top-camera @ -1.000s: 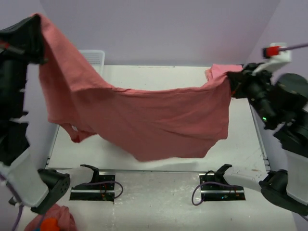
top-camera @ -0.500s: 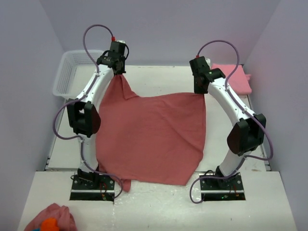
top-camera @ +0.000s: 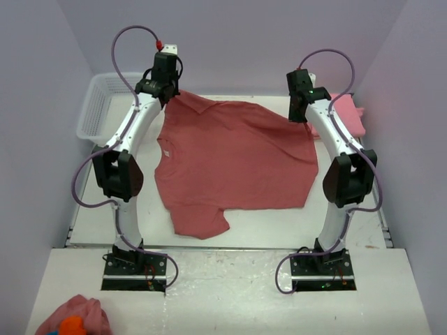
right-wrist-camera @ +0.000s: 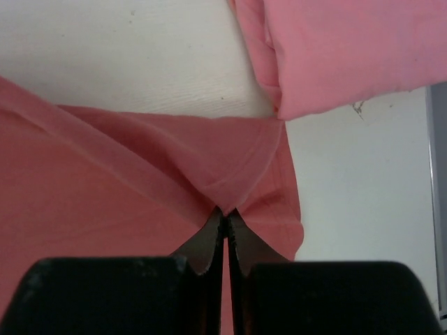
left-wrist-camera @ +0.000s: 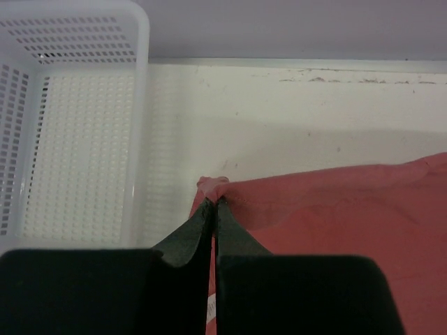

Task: Fold and stack the t-shirts
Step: Flatten out the tshirt

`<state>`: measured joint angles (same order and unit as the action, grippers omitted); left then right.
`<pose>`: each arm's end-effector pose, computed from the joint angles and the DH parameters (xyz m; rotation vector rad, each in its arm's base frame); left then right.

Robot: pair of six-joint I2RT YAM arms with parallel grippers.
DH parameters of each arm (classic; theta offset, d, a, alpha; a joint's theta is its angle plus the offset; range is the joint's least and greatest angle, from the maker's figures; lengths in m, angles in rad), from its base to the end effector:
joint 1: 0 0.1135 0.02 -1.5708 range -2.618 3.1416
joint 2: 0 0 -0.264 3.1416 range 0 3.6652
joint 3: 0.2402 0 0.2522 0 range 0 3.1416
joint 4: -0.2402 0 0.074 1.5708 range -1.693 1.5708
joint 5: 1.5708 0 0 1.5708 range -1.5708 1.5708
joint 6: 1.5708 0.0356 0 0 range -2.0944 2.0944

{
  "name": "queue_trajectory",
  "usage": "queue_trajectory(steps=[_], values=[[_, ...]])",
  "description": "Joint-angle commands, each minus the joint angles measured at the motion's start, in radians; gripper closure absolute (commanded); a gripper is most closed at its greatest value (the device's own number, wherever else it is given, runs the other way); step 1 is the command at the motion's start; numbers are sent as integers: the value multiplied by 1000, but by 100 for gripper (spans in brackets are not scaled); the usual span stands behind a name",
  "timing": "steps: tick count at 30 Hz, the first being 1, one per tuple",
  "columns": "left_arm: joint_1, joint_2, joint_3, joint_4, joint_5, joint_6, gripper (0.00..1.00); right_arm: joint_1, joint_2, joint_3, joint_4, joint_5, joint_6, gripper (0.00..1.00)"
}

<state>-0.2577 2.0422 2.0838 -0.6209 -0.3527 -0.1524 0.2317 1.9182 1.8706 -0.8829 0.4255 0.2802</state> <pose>0.4596 -0.1084 0.3600 -0.0917 2.1113 0.1354 0.4131 0.0824 0.3247 0.2305 2.4003 -0.3008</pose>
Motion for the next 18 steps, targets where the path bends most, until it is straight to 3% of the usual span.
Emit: queue_trajectory(steps=[1, 12, 18], values=[[8, -33, -22, 79, 4, 31, 100, -28, 68, 58, 28, -19, -30, 100], [5, -33, -91, 131, 47, -1, 100, -83, 218, 251, 36, -34, -50, 100], [3, -235, -189, 165, 61, -61, 100, -69, 75, 167, 48, -56, -29, 100]])
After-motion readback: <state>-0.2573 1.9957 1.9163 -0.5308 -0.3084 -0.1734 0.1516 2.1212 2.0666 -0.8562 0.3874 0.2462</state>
